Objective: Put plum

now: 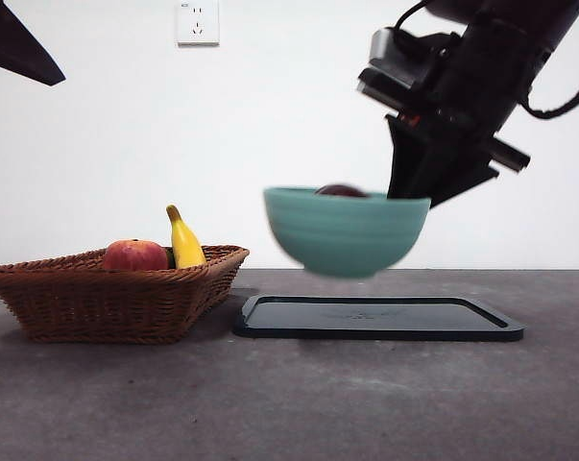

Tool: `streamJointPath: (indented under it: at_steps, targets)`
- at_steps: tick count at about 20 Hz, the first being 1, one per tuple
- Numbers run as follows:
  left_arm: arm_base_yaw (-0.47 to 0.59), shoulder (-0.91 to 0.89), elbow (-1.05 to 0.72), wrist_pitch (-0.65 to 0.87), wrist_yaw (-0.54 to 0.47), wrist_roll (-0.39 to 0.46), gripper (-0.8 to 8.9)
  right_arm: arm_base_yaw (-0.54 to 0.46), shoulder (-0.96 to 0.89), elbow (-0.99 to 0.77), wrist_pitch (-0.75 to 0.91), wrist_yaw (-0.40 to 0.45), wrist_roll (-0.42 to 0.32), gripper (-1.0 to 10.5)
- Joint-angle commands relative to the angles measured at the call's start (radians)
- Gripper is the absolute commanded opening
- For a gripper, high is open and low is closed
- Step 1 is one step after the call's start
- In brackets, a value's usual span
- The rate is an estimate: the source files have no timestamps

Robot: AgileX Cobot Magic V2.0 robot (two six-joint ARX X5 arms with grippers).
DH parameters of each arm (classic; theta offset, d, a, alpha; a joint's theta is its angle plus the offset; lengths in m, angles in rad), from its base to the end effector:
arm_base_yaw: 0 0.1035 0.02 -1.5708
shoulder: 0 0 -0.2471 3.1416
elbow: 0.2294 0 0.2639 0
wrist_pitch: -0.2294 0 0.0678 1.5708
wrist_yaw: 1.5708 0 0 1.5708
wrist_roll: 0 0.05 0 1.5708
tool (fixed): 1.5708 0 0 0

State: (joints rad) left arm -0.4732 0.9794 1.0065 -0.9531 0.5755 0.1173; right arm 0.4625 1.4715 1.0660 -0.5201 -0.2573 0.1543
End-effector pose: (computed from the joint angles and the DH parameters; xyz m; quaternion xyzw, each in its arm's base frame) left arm 0.1687 -0.1169 0.2879 0.0226 0.4190 -0.4733 0.7745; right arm 0.2853 0.1565 0.2103 0.0190 0.4671 0.2800 0.8385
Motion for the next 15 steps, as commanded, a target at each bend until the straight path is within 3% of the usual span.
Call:
streamJointPath:
  at_steps: [1, 8, 15]
  targets:
    - [-0.005, 0.005, 0.011, 0.007, 0.005, 0.005, 4.05, -0.032, 0.049, 0.076, 0.005, 0.000, -0.005, 0.1]
    - [-0.005, 0.005, 0.011, 0.006, 0.005, 0.005, 4.05, -0.133, 0.323, 0.315, 0.003, -0.003, -0.028, 0.1]
    - [-0.005, 0.005, 0.011, 0.003, 0.005, 0.003, 4.05, -0.147, 0.454, 0.335, 0.051, -0.001, -0.035, 0.1]
